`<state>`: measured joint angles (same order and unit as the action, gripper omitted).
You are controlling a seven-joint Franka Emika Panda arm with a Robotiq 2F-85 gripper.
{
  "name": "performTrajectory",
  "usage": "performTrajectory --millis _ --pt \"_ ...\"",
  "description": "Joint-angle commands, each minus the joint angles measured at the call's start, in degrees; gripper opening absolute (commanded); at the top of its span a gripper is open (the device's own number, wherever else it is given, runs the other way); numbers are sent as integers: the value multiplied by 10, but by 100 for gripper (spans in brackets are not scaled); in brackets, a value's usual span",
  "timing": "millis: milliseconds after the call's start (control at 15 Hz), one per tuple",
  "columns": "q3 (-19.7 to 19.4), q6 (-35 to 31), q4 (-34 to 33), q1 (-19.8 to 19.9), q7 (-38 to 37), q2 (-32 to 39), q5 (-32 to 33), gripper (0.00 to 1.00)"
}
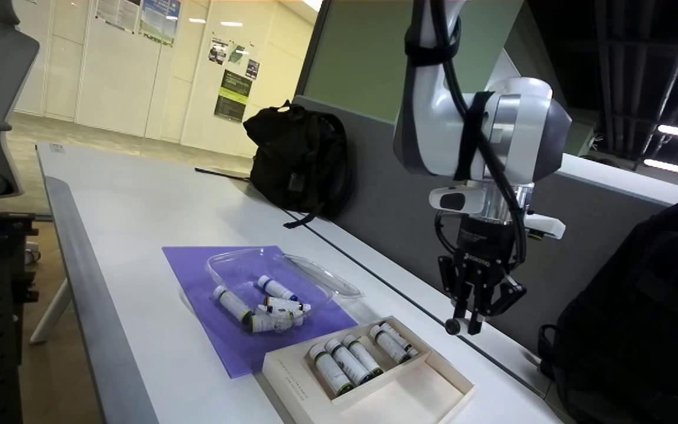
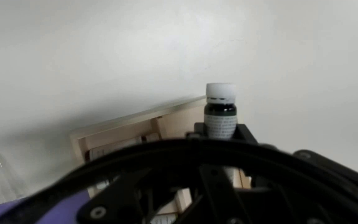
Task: Put five bottles on the tray
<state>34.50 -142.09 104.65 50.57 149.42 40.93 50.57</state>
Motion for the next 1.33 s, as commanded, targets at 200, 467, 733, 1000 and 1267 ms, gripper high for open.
performTrajectory --millis 200,467,733,1000,1267 --pt "133 -69 111 116 -1 15 233 7" --pt "160 -122 176 160 0 10 371 7" --pt "39 -266 227 75 1 -47 410 7" --pt "-136 -400 249 -77 5 -57 434 7" --pt "-126 -388 226 -73 4 -42 416 27"
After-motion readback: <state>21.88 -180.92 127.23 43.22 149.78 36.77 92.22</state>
